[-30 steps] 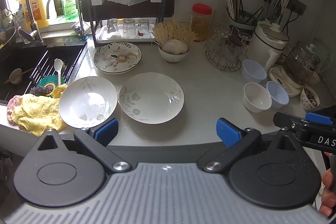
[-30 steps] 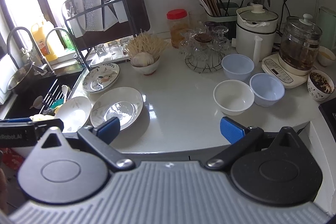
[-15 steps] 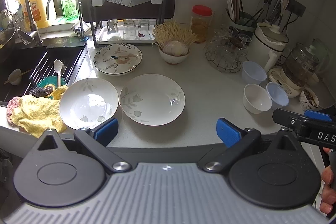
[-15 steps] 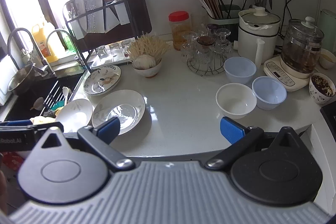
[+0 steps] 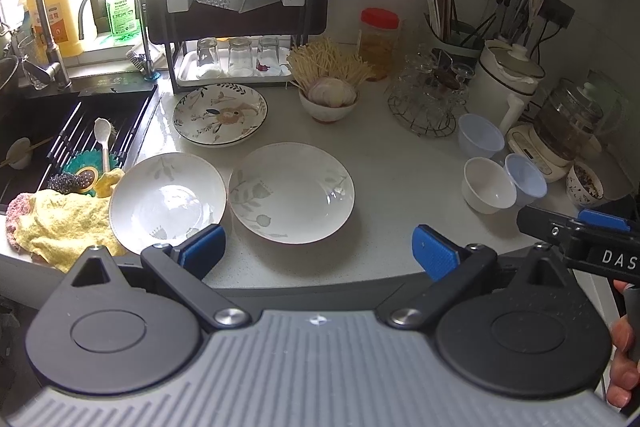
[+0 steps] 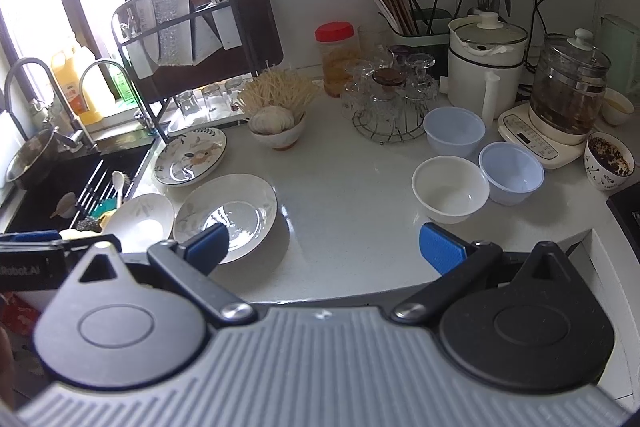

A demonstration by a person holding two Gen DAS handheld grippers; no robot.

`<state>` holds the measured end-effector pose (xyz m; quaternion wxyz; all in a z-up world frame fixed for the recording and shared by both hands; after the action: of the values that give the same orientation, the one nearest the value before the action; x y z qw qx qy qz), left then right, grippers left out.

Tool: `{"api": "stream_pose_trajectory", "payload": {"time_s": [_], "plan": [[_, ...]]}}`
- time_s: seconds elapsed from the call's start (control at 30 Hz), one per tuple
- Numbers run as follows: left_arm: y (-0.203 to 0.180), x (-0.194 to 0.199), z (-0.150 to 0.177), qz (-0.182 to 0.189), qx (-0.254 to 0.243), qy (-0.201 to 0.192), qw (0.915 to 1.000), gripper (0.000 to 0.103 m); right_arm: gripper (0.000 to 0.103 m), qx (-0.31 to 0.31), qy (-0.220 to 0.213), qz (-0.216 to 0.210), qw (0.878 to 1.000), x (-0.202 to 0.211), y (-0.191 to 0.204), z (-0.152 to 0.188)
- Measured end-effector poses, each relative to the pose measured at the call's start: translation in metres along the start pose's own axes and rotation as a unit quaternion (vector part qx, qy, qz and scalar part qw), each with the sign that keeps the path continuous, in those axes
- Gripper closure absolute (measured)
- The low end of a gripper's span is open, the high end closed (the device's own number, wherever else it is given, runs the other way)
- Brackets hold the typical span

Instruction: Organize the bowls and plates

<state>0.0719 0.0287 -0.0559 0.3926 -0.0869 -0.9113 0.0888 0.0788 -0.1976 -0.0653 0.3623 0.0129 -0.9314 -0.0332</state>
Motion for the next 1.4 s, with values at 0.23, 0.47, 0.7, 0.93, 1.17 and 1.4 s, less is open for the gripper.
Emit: {"api": "stream_pose_trajectory", "payload": {"time_s": [0.23, 0.47, 0.7, 0.93, 1.17, 1.4], "plan": [[0.022, -0.003, -0.011, 0.013, -0.005, -0.006, 0.9999, 0.002, 0.0, -0.011, -0.01, 0.018, 1.0, 0.0, 0.013, -0.004], [0.048, 0.0, -0.011, 0.022, -0.016, -0.007, 0.9996, 0.002, 0.0, -0.026, -0.028, 0.035, 0.999, 0.005, 0.034, -0.008], [0.077, 0.006, -0.008, 0.02, -0.013, -0.005, 0.9997, 0.002, 0.0, -0.028, -0.019, 0.031, 0.999, 0.001, 0.06, 0.001], [0.1, 0.006, -0.006, 0.016, 0.004, -0.008, 0.9998, 0.002, 0.0, -0.015, -0.02, 0.013, 1.0, -0.002, 0.083, -0.003], [0.141, -0.007, -0.024, -0.02, 0.029, -0.031, 0.9989, 0.002, 0.0, -0.01, -0.02, -0.019, 1.0, -0.021, 0.11, -0.01], [0.192, -0.023, -0.036, -0.032, 0.054, -0.025, 0.9977, 0.002, 0.0, -0.005, -0.015, -0.063, 0.998, -0.05, 0.154, -0.018]]}}
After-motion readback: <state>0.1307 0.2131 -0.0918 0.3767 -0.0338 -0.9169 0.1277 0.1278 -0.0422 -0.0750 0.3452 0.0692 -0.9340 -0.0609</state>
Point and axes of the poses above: each gripper's, at about its wrist camera, not at the fingertips, and x roughly against the way its jaws point, y to its left, z to its underside, the point moved 6 cm from there along -x, roughly the way its jaws point, and after that the axes turned 9 degrees about z, right-handed, at the moved point
